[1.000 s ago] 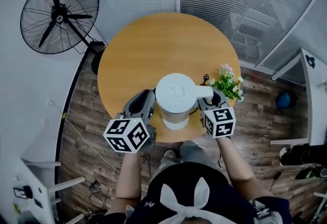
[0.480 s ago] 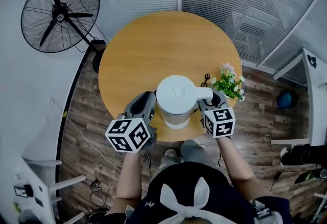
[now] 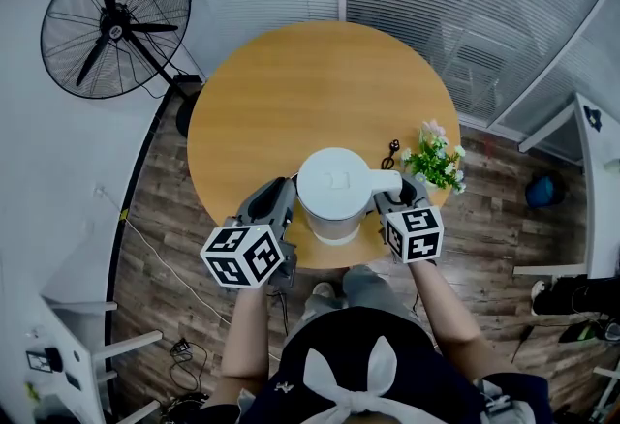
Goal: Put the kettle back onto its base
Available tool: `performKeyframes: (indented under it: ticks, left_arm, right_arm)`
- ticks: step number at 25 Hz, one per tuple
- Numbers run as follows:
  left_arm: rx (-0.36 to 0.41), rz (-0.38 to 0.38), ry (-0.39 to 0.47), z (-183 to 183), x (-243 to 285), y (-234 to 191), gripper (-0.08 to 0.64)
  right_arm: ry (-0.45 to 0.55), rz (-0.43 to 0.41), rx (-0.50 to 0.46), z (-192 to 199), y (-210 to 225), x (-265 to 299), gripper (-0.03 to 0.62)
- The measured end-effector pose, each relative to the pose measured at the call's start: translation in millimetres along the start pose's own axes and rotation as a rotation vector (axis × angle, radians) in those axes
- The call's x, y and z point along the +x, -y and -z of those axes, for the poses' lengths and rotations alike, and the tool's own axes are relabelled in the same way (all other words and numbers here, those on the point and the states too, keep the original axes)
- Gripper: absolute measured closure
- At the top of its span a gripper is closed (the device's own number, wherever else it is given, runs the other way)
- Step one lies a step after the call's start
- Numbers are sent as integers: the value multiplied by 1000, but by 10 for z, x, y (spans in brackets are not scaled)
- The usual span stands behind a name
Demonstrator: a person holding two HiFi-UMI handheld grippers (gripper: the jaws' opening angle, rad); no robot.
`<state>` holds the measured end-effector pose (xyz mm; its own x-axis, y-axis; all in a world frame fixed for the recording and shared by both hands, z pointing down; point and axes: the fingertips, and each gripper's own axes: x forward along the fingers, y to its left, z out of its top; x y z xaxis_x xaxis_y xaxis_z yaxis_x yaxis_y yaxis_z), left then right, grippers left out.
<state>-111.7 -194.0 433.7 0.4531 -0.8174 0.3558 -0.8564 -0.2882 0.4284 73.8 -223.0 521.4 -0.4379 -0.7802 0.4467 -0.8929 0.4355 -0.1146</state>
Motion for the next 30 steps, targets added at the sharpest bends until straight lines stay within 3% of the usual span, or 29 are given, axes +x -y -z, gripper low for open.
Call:
performKeyframes:
  ticks: [30]
  left_arm:
    - [-59, -34, -69, 304, 91, -205, 505]
  right_arm:
    - [-63, -12, -7, 305, -13, 150, 442]
